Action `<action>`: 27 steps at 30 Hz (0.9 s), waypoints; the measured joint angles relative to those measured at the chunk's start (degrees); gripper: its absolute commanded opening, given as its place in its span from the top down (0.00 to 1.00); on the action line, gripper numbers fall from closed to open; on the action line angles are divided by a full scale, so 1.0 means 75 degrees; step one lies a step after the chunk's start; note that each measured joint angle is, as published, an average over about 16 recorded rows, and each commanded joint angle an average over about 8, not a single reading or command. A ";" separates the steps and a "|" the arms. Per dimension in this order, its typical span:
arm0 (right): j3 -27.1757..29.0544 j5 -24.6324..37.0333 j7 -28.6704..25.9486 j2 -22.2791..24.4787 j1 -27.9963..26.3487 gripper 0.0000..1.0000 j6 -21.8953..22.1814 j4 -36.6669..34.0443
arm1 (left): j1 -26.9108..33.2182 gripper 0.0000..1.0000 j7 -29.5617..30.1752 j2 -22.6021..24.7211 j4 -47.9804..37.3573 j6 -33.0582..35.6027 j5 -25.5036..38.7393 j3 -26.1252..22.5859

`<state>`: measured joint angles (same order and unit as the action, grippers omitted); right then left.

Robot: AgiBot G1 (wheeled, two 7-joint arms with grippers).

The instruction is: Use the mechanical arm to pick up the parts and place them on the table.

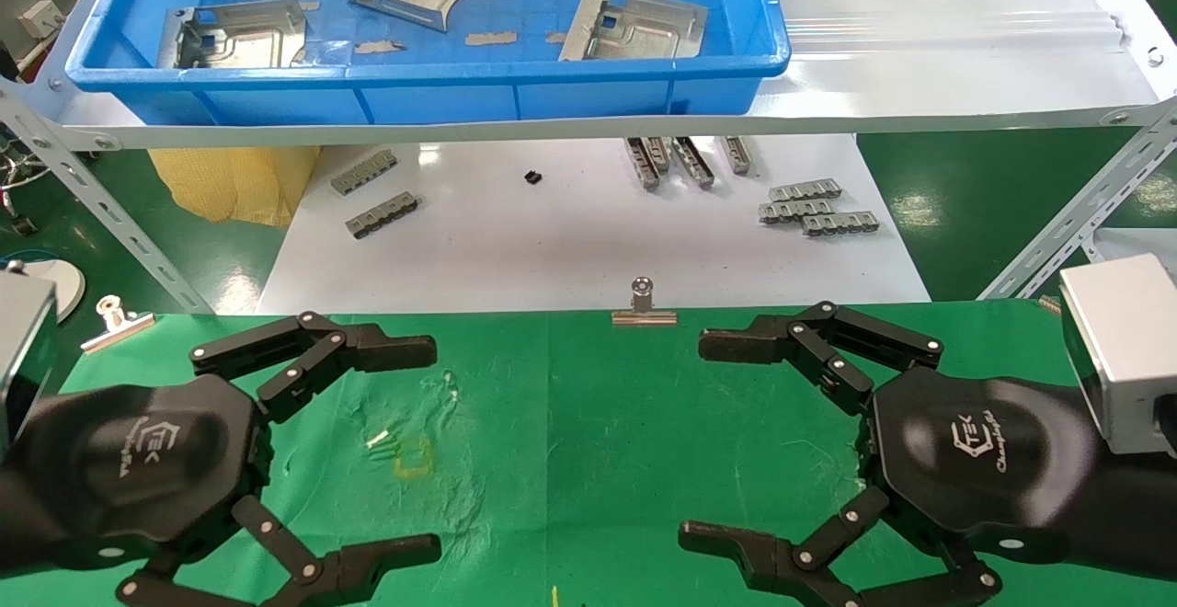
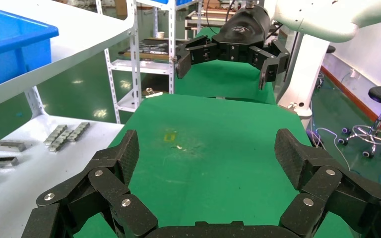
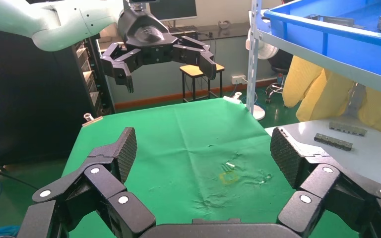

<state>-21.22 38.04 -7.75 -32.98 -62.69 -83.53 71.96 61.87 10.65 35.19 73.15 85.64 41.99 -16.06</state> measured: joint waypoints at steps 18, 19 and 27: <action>0.0000 0.0000 0.0000 0.0000 0.0000 0.00 0.0000 0.0000 | 0.0000 0.00 0.0000 0.0000 0.0000 0.0000 0.0000 0.0000; 0.0000 0.0000 0.0000 0.0000 0.0000 0.00 0.0000 0.0000 | 0.0000 0.00 0.0000 0.0000 0.0000 0.0000 0.0000 0.0000; 0.0000 0.0000 0.0000 0.0000 0.0000 1.00 0.0000 0.0000 | 0.0000 0.00 0.0000 0.0000 0.0000 0.0000 0.0000 0.0000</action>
<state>-21.22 38.04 -7.75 -32.98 -62.69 -83.53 71.96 61.87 10.65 35.19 73.15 85.64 41.99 -16.06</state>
